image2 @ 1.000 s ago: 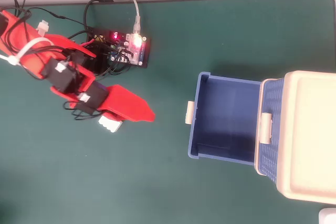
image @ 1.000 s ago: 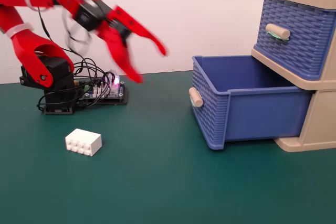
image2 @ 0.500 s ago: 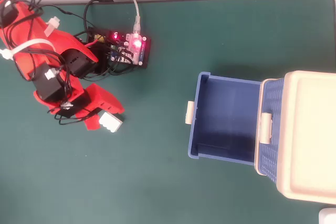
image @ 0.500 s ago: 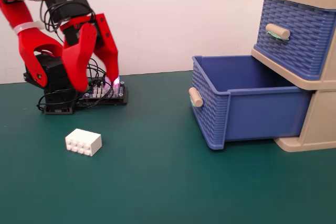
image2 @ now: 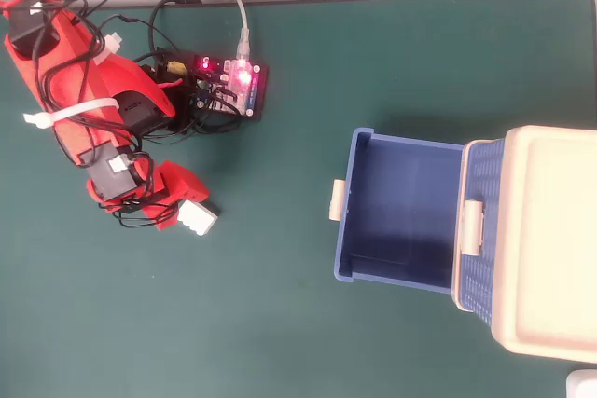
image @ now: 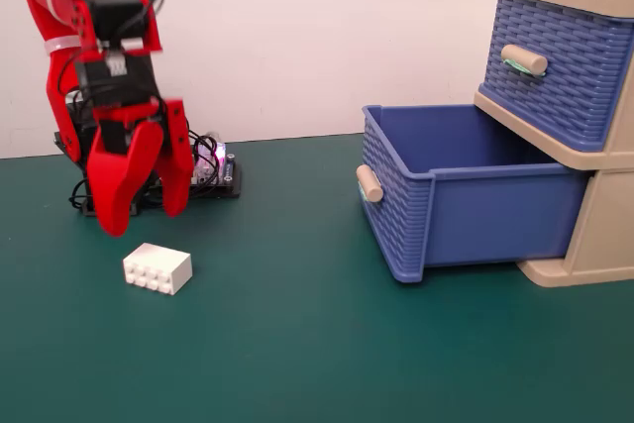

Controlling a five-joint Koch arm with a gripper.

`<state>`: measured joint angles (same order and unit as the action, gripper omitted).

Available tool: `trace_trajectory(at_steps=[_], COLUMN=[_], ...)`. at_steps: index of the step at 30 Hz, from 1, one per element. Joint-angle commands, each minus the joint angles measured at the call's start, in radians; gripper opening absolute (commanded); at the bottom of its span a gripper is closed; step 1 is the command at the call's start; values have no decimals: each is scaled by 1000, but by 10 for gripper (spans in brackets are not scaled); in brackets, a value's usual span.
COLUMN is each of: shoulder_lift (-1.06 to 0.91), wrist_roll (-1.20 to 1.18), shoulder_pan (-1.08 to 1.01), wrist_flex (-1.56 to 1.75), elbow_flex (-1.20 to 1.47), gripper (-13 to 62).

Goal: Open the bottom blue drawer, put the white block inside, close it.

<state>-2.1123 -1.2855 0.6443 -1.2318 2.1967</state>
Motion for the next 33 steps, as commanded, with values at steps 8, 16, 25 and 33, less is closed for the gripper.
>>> trace_trajectory(at_steps=[8, 16, 25, 33], shoulder_lift=[117, 144, 241, 284], wrist_roll=[8, 5, 8, 57], shoulder_pan=[9, -2, -58, -61], wrist_flex=[225, 235, 190, 161], elbow_flex=[46, 48, 3, -40], gripper=[337, 333, 287, 265])
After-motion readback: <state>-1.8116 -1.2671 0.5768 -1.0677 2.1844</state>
